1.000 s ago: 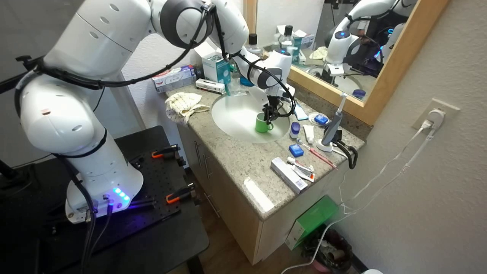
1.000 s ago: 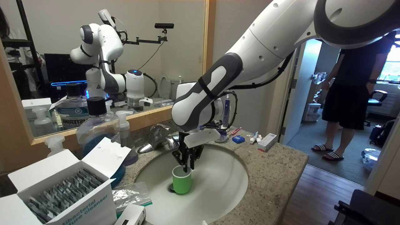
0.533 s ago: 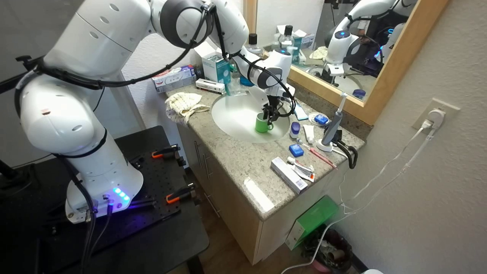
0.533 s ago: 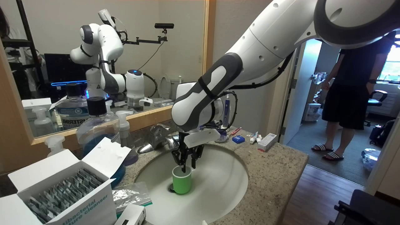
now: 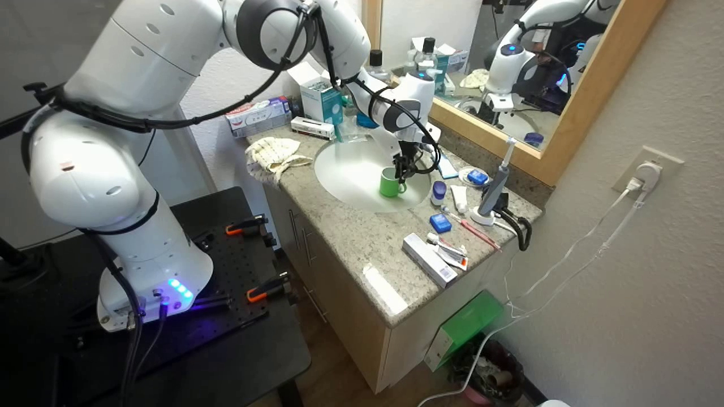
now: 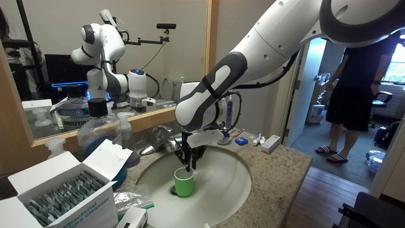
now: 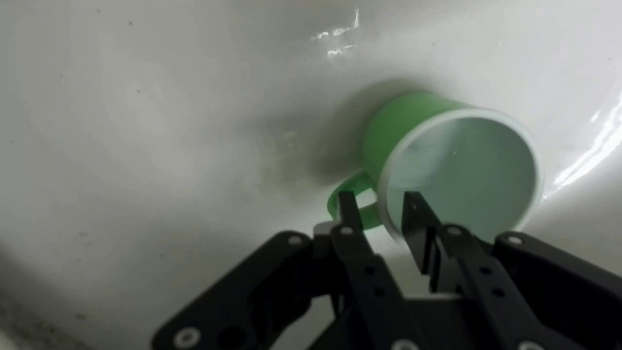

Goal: Put the mug in the sink, put some water in it, and then close the tap

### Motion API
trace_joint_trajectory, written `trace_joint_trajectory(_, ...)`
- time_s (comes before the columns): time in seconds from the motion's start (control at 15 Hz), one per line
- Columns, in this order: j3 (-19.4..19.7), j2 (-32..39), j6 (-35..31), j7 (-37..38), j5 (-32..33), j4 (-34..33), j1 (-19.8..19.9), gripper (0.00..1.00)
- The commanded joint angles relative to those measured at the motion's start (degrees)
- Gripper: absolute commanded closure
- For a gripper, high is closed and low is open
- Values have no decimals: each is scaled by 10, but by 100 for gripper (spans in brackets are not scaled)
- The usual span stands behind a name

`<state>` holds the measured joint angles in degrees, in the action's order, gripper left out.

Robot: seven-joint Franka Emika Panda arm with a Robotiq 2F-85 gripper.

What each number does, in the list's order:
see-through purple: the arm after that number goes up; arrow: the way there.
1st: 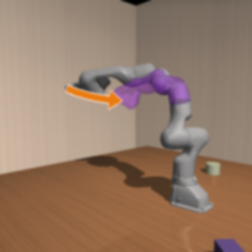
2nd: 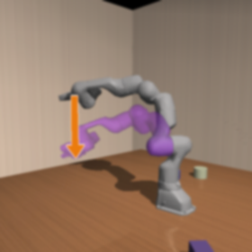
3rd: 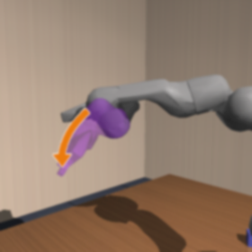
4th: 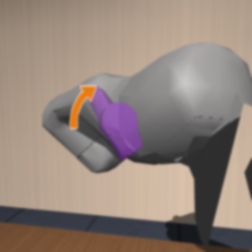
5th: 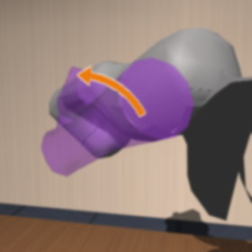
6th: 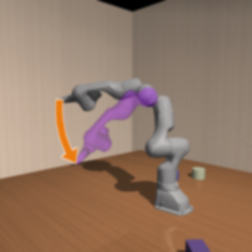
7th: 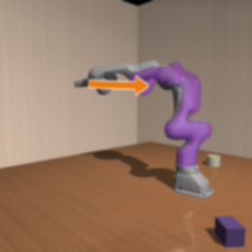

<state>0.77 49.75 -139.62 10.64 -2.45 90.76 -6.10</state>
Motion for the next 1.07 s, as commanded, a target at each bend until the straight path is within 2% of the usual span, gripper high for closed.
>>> trace_joint_trajectory(0.0,-5,-48,-36,1,-5,59,4,59)
trace_joint_trajectory(0.07,-6,-50,-40,0,-6,65,4,65)
trace_joint_trajectory(0.27,-7,-58,-57,-1,-5,83,3,65)
trace_joint_trajectory(0.4,-7,-63,-65,-1,-4,93,2,73)
trace_joint_trajectory(0.53,-7,-70,-76,-1,-4,108,2,74)
trace_joint_trajectory(0.67,-5,-77,-93,-1,-2,125,1,70)
trace_joint_trajectory(0.73,-8,-80,-101,-4,-5,136,4,71)
trace_joint_trajectory(1.0,-9,-98,-163,-6,-9,198,8,71)
